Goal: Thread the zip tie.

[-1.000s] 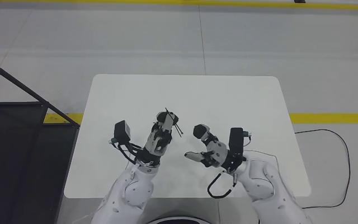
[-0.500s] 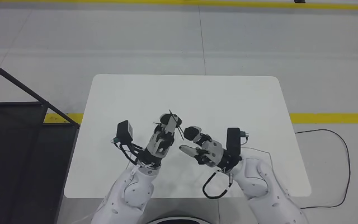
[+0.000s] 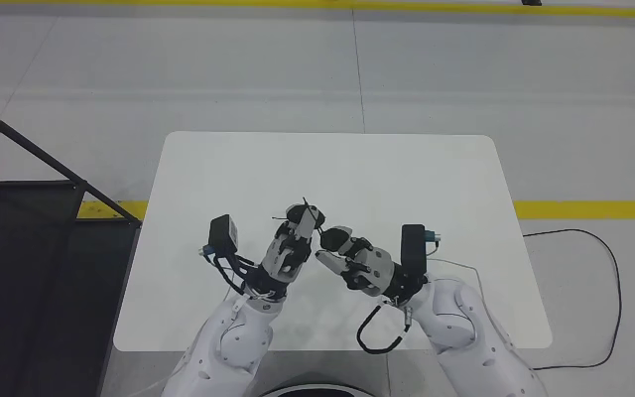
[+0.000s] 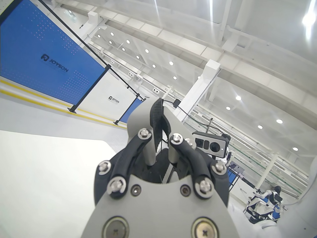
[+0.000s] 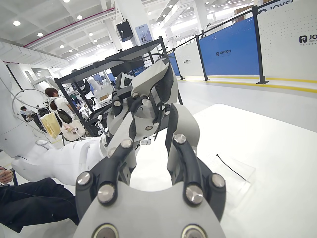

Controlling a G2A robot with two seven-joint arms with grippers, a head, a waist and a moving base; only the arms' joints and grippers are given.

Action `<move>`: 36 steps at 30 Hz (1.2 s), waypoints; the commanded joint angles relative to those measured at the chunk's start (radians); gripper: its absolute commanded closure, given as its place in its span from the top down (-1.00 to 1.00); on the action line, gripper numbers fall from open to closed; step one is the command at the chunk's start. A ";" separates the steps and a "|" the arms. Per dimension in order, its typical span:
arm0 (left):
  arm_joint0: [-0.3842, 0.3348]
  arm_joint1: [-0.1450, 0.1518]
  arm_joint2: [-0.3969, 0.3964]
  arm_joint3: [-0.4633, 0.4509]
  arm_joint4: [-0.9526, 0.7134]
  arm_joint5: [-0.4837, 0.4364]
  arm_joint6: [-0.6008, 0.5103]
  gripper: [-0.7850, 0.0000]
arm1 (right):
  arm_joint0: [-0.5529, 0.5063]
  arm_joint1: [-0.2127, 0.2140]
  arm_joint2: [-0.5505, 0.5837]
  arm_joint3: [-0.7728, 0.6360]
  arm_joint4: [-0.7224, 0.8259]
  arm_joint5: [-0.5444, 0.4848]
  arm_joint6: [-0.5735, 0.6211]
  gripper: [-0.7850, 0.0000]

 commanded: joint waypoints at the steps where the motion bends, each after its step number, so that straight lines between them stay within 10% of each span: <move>1: 0.000 0.000 -0.001 0.000 -0.001 -0.002 0.001 -1.00 | 0.001 0.000 0.000 -0.001 0.003 0.003 0.005 -0.29; 20: 0.001 -0.001 -0.002 0.002 -0.007 -0.020 -0.004 -1.00 | 0.009 0.000 -0.002 -0.002 0.022 0.012 0.034 -1.00; 29: 0.003 0.000 -0.004 0.002 -0.018 -0.031 -0.011 -0.96 | 0.011 0.000 -0.003 -0.003 0.025 0.014 0.036 -1.00; 33: 0.009 0.001 -0.010 -0.005 -0.022 -0.036 -0.013 0.03 | 0.009 0.001 0.003 -0.008 0.029 0.012 0.036 -1.00; 35: 0.014 0.002 -0.015 -0.011 -0.026 -0.041 -0.018 1.00 | 0.006 0.002 0.008 -0.011 0.031 0.008 0.034 -1.00; 36: 0.017 0.003 -0.018 -0.013 -0.028 -0.043 -0.019 1.00 | 0.005 0.002 0.011 -0.012 0.032 0.006 0.032 -1.00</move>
